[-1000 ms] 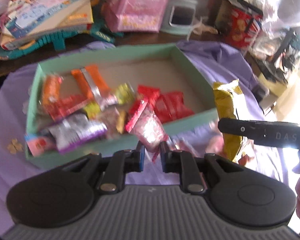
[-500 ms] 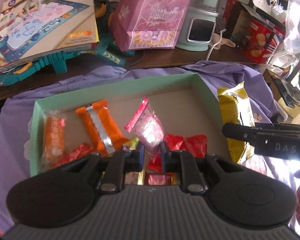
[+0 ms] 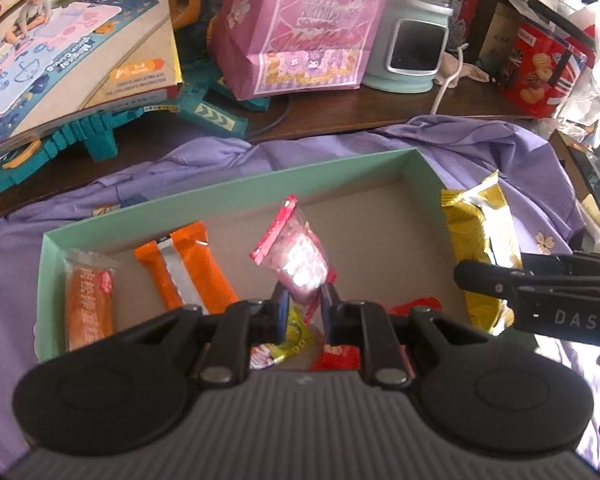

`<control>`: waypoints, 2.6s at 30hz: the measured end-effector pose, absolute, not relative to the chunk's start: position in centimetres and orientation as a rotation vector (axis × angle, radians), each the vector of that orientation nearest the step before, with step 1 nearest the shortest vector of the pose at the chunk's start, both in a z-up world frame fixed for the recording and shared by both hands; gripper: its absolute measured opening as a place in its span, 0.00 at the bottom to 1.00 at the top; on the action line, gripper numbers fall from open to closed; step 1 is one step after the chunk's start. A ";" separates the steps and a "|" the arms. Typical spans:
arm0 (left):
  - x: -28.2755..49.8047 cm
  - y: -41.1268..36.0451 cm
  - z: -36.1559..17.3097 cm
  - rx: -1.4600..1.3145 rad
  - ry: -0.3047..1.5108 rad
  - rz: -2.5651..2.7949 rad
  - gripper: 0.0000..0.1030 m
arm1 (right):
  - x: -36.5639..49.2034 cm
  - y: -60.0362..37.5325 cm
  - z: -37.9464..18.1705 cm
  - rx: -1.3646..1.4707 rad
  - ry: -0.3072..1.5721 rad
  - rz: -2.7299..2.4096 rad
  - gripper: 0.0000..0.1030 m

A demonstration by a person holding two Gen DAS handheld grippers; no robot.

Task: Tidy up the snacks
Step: 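Carry the yellow wafer bar into the box while the left tool carries the pink candy there, then grasp the orange chip bag with the right tool while the left tool grasps the pink stick candy, then carry the chip bag and pink stick candy over the mint-green box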

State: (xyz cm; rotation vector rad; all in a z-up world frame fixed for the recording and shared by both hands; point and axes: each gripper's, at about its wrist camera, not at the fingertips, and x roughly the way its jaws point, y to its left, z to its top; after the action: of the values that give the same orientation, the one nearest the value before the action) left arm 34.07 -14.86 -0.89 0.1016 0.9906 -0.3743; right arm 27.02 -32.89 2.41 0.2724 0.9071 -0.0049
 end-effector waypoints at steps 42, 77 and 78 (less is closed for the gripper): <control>13.4 -20.8 -4.6 0.292 1.049 -0.467 1.00 | 6.9 -39.1 1.4 0.441 0.944 -0.150 1.00; 16.5 -19.9 -7.6 0.164 1.141 -0.463 0.74 | 8.7 -36.1 -2.9 0.403 1.056 -0.085 0.53; 16.3 -20.2 -7.6 0.174 1.137 -0.467 0.73 | 8.7 -36.3 -3.0 0.408 1.055 -0.085 0.53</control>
State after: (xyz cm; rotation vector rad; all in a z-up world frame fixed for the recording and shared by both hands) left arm 16.31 -20.24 -7.63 0.1740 1.1370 -0.4673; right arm 8.65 -36.25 -3.02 0.4083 1.0553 -0.0851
